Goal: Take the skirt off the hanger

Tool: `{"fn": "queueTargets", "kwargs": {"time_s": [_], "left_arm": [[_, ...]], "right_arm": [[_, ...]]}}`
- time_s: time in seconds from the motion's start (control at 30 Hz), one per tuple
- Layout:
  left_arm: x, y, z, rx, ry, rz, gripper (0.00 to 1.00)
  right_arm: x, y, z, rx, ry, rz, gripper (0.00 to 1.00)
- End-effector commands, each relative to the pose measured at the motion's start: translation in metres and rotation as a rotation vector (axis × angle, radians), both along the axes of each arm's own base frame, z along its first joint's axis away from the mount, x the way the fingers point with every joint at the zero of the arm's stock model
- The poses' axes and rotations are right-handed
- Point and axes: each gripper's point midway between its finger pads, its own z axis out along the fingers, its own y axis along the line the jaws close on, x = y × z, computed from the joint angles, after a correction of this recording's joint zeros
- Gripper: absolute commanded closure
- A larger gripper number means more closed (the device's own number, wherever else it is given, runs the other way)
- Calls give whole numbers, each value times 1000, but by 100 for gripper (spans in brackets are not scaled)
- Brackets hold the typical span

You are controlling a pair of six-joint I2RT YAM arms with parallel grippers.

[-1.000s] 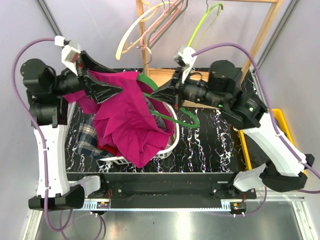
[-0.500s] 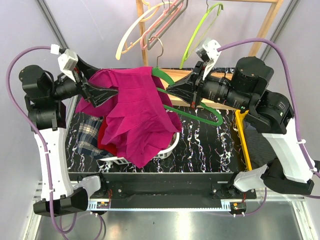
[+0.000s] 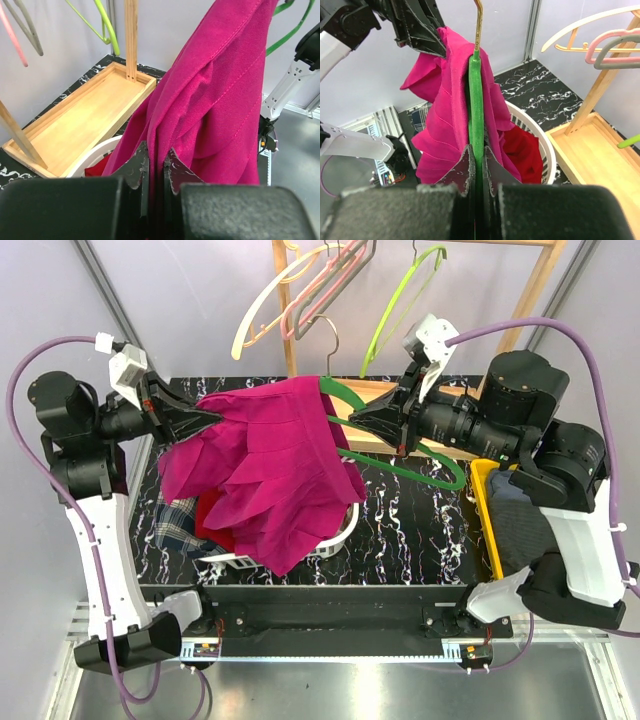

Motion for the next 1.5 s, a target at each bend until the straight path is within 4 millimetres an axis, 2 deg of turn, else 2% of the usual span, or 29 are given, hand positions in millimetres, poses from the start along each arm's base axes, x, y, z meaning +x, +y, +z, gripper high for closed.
{"fn": "queueTargets", "kwargs": {"time_s": [0.0,0.17,0.27,0.37,0.4,0.47,0.5,0.57,0.6,0.77,0.87,0.9,0.97,1.03,1.1,1.13,1.17,1.23,1.27,1.4,1.43,1.47], "left_arm": [[4,8,4,20,-67,60,100],[21,29,-3,32,-79,142,100],[35,49,-11,32,-61,202,100],[49,79,-20,33,-45,290,100],[53,85,-25,26,-28,298,98],[57,96,-29,14,-3,317,94],[55,96,-29,10,5,301,87],[51,93,-31,2,20,292,22],[48,90,-31,3,17,278,2],[25,59,-33,7,8,173,1],[20,42,-47,2,23,131,1],[25,40,-56,-1,38,154,1],[22,27,-59,4,32,134,1],[22,21,-55,8,17,133,1],[18,11,-42,3,-20,115,1],[14,8,-36,-27,17,113,1],[12,4,-21,-25,-66,108,1],[14,4,-12,-83,-38,125,1],[15,4,-4,-82,-104,123,1],[34,10,-11,-115,-77,163,1],[39,11,-13,-102,-101,169,1],[46,14,-20,-101,-74,180,1]], "right_arm": [[6,-36,71,167,-177,-134,100],[6,-63,75,145,-203,-219,100],[3,-88,74,135,-213,-289,100],[-3,-114,73,139,-218,-354,100],[-10,-125,76,154,-225,-366,100],[-12,-131,73,160,-213,-382,100],[-16,-137,74,172,-215,-384,100],[-17,-136,73,182,-209,-379,100],[-16,-133,73,185,-208,-372,100],[-11,-107,73,187,-201,-307,100],[-8,-93,77,199,-201,-271,100],[-10,-91,80,209,-203,-254,100],[-10,-87,83,220,-195,-241,100],[-13,-83,85,232,-184,-218,100],[-13,-78,81,227,-170,-203,100],[-12,-76,80,230,-159,-199,100],[-11,-71,77,225,-152,-190,100],[-12,-63,77,234,-139,-158,100],[-10,-56,75,231,-127,-147,100],[-19,-39,83,259,-100,-53,100],[-25,-41,91,283,-106,-32,100],[-26,-36,91,285,-97,-12,100]]}}
